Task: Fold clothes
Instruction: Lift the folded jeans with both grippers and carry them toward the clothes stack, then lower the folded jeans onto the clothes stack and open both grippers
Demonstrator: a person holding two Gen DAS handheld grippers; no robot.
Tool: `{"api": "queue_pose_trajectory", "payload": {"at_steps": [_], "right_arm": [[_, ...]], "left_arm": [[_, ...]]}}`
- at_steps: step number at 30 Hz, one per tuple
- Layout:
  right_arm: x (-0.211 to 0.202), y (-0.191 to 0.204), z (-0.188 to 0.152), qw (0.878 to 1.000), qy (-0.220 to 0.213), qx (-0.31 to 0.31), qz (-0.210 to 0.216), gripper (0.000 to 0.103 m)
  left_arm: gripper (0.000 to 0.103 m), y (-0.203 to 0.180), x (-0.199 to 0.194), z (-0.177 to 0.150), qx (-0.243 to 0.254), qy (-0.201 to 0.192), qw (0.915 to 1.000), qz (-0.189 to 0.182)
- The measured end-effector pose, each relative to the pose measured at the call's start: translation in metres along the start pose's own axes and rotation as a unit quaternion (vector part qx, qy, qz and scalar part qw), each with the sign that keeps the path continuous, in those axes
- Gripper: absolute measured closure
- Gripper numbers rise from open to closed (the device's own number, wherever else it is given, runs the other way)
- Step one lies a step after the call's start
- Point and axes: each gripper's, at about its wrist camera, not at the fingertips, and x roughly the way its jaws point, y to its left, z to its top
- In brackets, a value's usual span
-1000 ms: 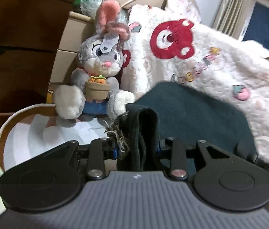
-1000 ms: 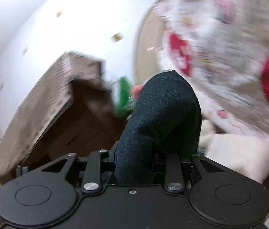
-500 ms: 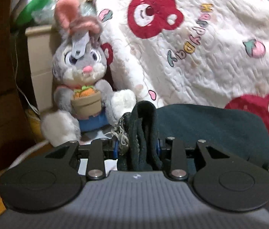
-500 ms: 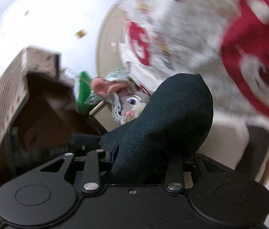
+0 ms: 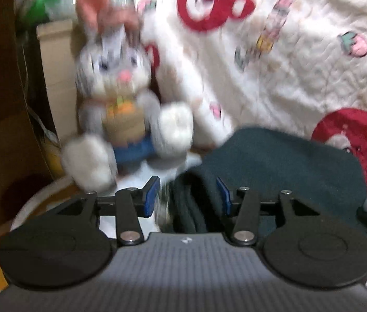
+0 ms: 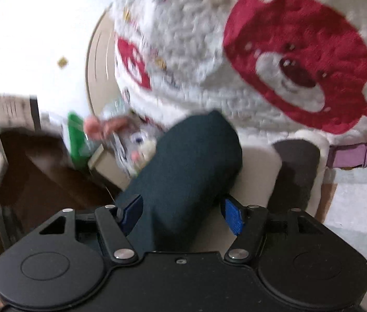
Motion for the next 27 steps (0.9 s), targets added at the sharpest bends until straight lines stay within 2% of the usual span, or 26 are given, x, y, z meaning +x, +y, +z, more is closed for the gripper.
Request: {"api": "queue_pose_trajectory", "payload": {"at_steps": [2,4,5,7,9,10,12,13,15,16,18,21,22,24,25,26,27], "right_arm": [[-0.003,-0.006,0.006,1.000,0.005,0.021,-0.003,0.032],[0.002,-0.011,0.011,0.999,0.012,0.029,-0.009,0.032],[0.008,-0.012,0.012,0.999,0.017,0.028,-0.012,0.032],[0.022,-0.020,0.013,0.999,0.031,0.024,-0.005,0.022],[0.030,-0.027,0.013,0.999,0.029,0.037,0.008,0.022],[0.034,-0.029,0.014,0.999,0.028,0.039,0.015,0.032],[0.036,-0.013,0.023,0.999,0.017,-0.008,0.026,0.051],[0.033,0.002,0.023,0.997,0.010,-0.063,0.033,0.055],[0.029,0.021,0.018,0.988,-0.006,-0.149,0.043,0.058],[0.031,0.015,0.015,0.989,-0.006,-0.145,0.036,0.058],[0.039,-0.010,0.013,0.995,0.001,-0.103,-0.008,0.056],[0.039,-0.025,0.008,0.997,-0.019,-0.070,-0.028,0.054],[0.040,-0.019,0.008,0.996,-0.017,-0.076,-0.040,0.052],[0.036,-0.002,0.006,0.992,-0.018,-0.105,-0.062,0.049],[0.032,0.007,0.004,0.989,-0.020,-0.126,-0.072,0.048],[0.029,0.017,0.002,0.985,-0.021,-0.147,-0.083,0.046],[0.025,0.027,0.000,0.981,-0.023,-0.168,-0.094,0.046]], "left_arm": [[0.058,-0.002,-0.009,0.003,0.011,-0.021,0.9997,-0.001],[0.060,-0.006,-0.011,0.003,0.023,-0.016,0.9996,-0.007],[0.060,-0.008,-0.009,0.002,0.020,-0.005,0.9995,-0.026],[0.060,-0.012,-0.004,0.001,0.013,0.018,0.9978,-0.063],[0.059,-0.014,0.011,-0.004,-0.005,0.064,0.9941,-0.088],[0.057,-0.014,0.021,-0.008,-0.016,0.092,0.9909,-0.097],[0.057,-0.013,0.036,-0.013,-0.041,0.137,0.9835,-0.112],[0.057,-0.010,0.038,-0.012,-0.059,0.140,0.9820,-0.112],[0.057,-0.001,0.043,-0.010,-0.090,0.146,0.9782,-0.117],[0.060,0.002,0.044,-0.010,-0.094,0.145,0.9780,-0.117],[0.073,0.002,0.046,-0.011,-0.086,0.134,0.9808,-0.113],[0.075,-0.010,0.043,-0.010,-0.055,0.120,0.9870,-0.092],[0.075,-0.014,0.040,-0.011,-0.040,0.114,0.9896,-0.078],[0.072,-0.019,0.033,-0.012,-0.006,0.096,0.9942,-0.047],[0.068,-0.019,0.031,-0.013,-0.005,0.093,0.9949,-0.040],[0.059,-0.018,0.030,-0.013,-0.005,0.090,0.9955,-0.032],[0.056,-0.017,0.028,-0.014,-0.004,0.086,0.9960,-0.024]]}}
